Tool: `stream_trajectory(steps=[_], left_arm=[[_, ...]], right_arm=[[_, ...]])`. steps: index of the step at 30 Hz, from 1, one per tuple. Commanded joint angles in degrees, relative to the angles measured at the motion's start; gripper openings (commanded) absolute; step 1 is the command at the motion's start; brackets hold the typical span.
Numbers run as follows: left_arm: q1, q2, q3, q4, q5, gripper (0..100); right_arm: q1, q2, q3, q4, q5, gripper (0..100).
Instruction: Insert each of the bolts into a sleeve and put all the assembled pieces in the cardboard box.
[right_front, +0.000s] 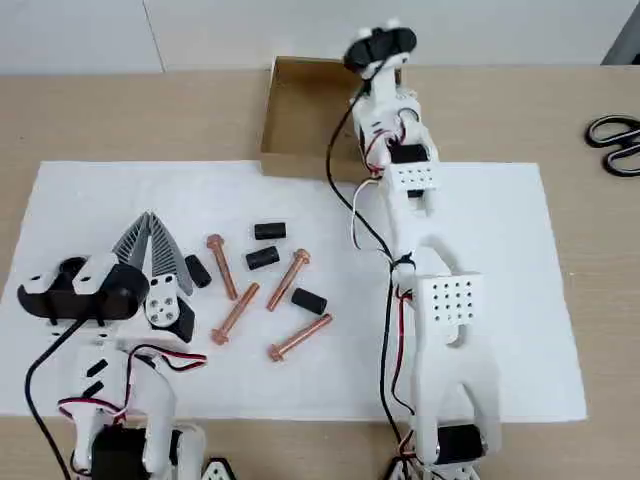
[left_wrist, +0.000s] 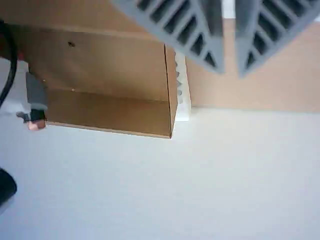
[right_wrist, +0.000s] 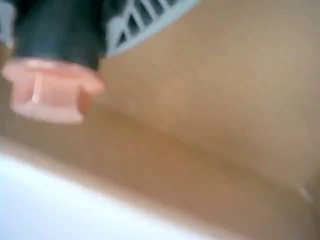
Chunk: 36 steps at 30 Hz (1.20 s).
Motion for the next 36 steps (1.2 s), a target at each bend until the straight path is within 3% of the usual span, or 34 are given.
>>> stream_trajectory(steps=[1, 8, 15, 22, 29, 36], left_arm=[[-0.35, -0.44, -0.31, -1.23, -0.26, 1], [-0.35, -0.44, -0.31, -1.23, -0.26, 1], [-0.18, -0.44, -0.31, -1.23, -0.26, 1], [-0.35, -0.53, -0.4, -1.23, -0.26, 1], [-0.18, -0.62, -1.63, -1.41, -0.09, 1], [-0.18, -0.7, -1.71, -1.41, 0.0, 1]], right_arm=[[1.01, 0.57, -5.98, -1.89, -0.26, 0.7], [0.92, 2.68, -6.07, -1.8, -0.26, 1.3], [0.31, 2.51, -6.24, 6.81, -0.35, 22.1], [0.13, 2.42, -9.41, 9.63, -0.44, 22.6], [-2.86, -1.98, -28.92, 34.07, -2.02, 22.6], [-4.0, -2.77, -45.36, 49.01, -8.26, 22.6]])
